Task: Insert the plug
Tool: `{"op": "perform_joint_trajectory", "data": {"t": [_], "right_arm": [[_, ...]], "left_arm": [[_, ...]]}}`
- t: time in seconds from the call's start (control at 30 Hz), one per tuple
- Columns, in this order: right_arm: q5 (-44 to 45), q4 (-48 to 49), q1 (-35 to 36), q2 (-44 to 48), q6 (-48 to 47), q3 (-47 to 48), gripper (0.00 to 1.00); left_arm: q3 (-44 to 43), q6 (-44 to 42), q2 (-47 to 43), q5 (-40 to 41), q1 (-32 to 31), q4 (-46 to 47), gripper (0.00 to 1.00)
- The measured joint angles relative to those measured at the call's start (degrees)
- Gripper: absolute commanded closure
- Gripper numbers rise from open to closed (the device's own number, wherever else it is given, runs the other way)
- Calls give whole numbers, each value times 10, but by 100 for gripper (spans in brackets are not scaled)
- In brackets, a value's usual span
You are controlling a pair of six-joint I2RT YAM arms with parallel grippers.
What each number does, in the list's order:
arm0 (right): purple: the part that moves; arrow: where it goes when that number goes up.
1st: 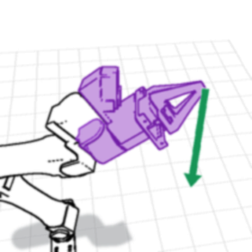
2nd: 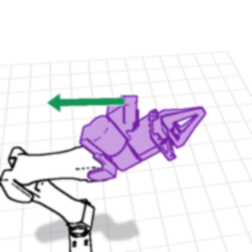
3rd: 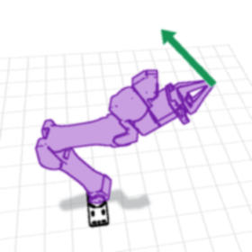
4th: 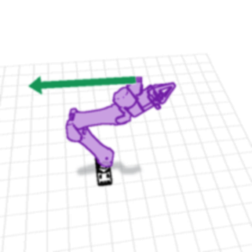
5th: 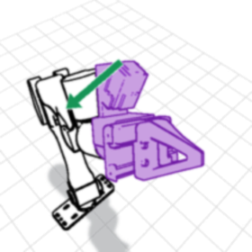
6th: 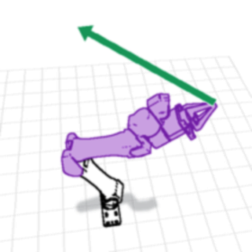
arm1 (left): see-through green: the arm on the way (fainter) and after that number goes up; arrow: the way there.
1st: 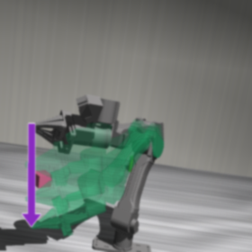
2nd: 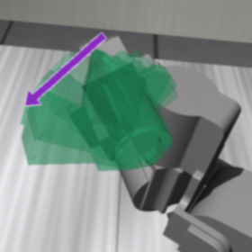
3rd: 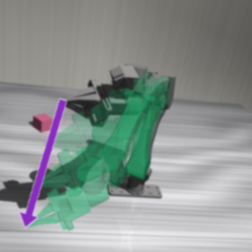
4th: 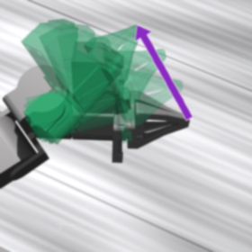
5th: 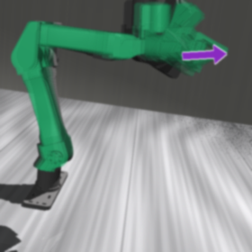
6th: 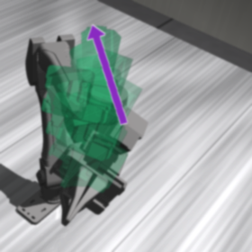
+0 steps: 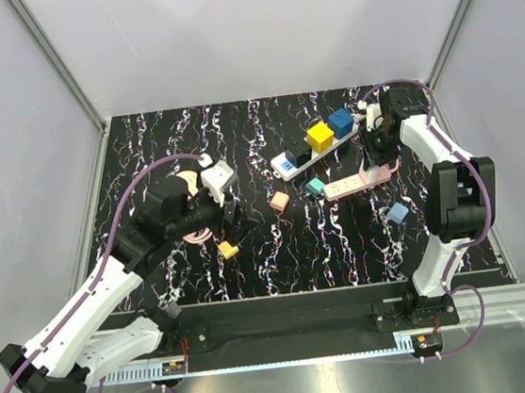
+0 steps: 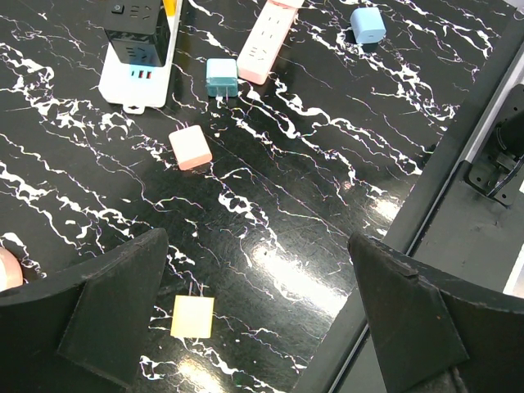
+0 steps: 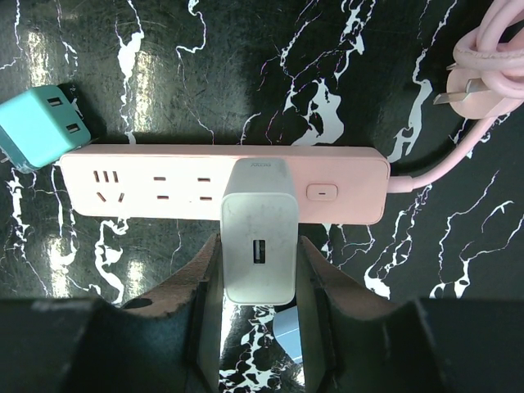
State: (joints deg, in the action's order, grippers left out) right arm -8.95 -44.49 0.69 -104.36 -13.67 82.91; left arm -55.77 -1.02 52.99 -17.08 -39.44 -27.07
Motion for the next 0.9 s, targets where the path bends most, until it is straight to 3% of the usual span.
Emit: {"op": "perform_joint_trajectory", "data": {"t": [0.67,0.9], "right_arm": [[17,36,12,11,-7,-42,100],[40,-4,27,-19,-6,-7,100]], "left_arm": [[0,0,0,-1,0,0,1],[0,0,-2,-1,-1,0,1]]}}
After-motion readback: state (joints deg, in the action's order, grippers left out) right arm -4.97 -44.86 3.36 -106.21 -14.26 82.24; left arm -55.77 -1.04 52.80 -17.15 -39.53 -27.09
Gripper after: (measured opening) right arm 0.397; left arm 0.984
